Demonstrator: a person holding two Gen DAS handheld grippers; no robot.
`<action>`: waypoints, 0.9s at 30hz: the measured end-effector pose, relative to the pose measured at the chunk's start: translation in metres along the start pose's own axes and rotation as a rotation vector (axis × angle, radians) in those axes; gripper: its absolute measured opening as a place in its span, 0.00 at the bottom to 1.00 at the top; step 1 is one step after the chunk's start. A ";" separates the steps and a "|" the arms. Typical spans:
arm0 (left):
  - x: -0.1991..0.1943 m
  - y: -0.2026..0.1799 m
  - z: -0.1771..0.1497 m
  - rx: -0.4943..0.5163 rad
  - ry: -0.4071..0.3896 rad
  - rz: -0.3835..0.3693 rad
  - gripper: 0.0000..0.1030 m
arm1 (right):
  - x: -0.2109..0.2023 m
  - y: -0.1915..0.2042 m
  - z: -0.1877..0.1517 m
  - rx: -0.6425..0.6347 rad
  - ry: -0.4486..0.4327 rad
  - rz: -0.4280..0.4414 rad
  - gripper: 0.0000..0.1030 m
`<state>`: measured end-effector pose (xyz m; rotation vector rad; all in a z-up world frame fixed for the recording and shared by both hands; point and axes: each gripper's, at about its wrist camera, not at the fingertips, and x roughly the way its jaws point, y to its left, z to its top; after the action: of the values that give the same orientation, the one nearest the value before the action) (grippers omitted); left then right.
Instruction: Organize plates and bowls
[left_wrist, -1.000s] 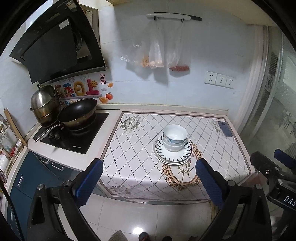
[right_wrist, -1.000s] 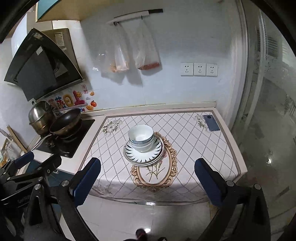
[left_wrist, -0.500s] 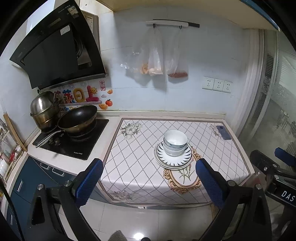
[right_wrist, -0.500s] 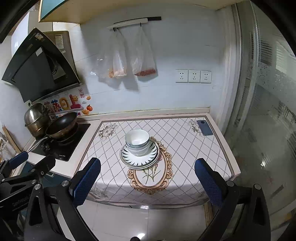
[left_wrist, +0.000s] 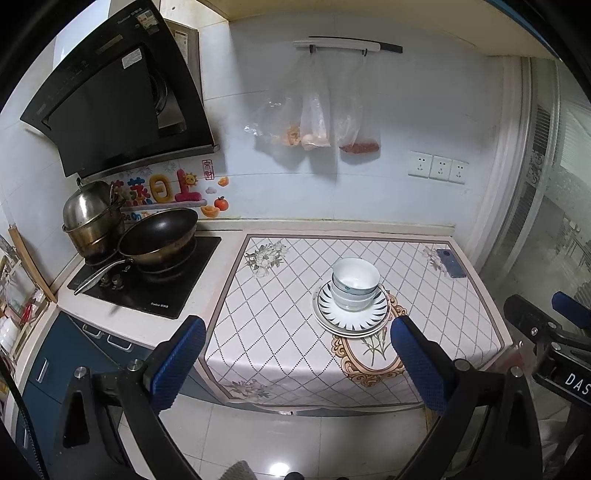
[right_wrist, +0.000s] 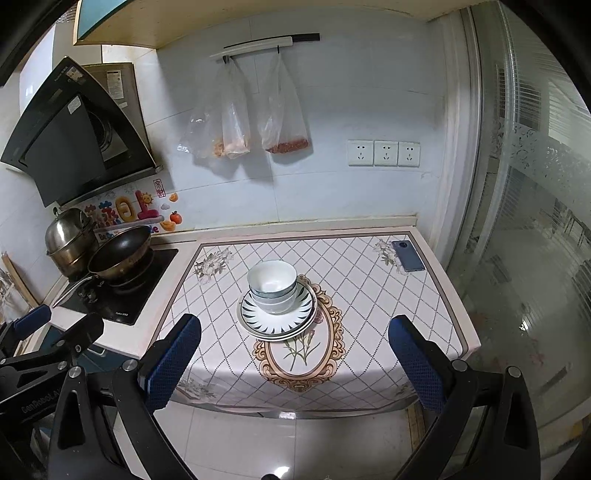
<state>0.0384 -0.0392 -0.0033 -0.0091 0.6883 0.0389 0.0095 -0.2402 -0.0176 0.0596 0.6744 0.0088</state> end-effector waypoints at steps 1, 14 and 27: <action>0.001 0.001 0.000 -0.001 0.001 -0.002 1.00 | 0.000 0.000 0.000 0.001 0.001 0.002 1.00; 0.004 0.012 0.002 -0.011 0.005 -0.009 1.00 | 0.006 0.008 -0.001 -0.011 0.005 0.004 1.00; 0.010 0.014 0.001 -0.009 0.014 -0.008 1.00 | 0.008 0.013 -0.003 -0.008 0.017 -0.002 1.00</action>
<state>0.0462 -0.0245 -0.0091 -0.0203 0.7024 0.0342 0.0139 -0.2271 -0.0239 0.0516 0.6915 0.0102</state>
